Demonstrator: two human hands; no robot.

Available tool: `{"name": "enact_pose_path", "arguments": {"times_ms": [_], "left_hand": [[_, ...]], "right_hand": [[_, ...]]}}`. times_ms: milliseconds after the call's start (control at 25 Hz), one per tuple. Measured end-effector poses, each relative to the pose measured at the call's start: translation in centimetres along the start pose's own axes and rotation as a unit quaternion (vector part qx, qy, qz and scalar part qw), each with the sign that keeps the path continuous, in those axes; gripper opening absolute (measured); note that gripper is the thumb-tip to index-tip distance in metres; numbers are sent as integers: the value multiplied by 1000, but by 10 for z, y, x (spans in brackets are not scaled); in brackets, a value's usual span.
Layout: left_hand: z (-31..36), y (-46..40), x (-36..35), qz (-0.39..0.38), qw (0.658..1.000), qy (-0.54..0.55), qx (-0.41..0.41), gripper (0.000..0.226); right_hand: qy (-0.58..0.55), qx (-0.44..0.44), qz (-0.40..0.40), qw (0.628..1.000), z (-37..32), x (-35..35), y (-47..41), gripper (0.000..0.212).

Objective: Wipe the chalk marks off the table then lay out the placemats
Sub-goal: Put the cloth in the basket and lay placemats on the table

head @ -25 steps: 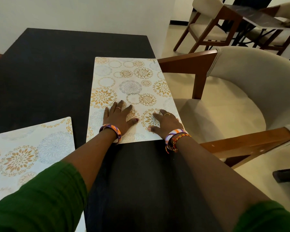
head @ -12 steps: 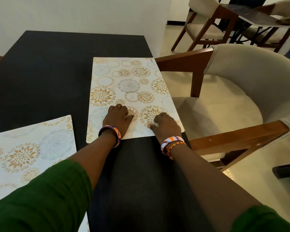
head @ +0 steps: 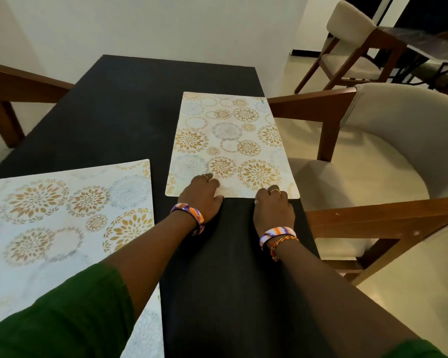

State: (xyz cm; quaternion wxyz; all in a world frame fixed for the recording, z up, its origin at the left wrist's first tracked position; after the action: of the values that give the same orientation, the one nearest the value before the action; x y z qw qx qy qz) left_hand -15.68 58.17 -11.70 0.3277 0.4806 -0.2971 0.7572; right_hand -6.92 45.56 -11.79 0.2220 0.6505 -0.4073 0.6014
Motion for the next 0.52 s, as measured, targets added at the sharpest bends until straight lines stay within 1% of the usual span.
{"name": "enact_pose_path", "arguments": {"times_ms": [120,240,400,520], "left_hand": [[10,41,2,-3,1000,-9,-17,43],[21,78,5,-2,1000,-15,-25,41],[28,127,13,-9,999,-36,-25,38],[24,164,22,-9,999,-40,-8,37]], "right_hand": [[-24,20,-6,1000,-5,5,31,33],[-34,61,-25,997,-15,13,62,33],[-43,123,-48,990,-32,23,116,33],[-53,163,-54,984,-44,30,152,35]]}}
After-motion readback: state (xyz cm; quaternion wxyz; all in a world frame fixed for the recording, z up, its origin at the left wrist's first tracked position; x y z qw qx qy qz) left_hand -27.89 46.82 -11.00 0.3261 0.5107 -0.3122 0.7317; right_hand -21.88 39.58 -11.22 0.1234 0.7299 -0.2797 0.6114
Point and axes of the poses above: each hand's wrist, its own y-axis away from the middle knuckle, its own x-axis out of the back of the hand, z = x × y, the point moved 6 cm from there along -y, towards the middle knuckle, and after that the axes turned 13 degrees about z, right-handed, at the moved point
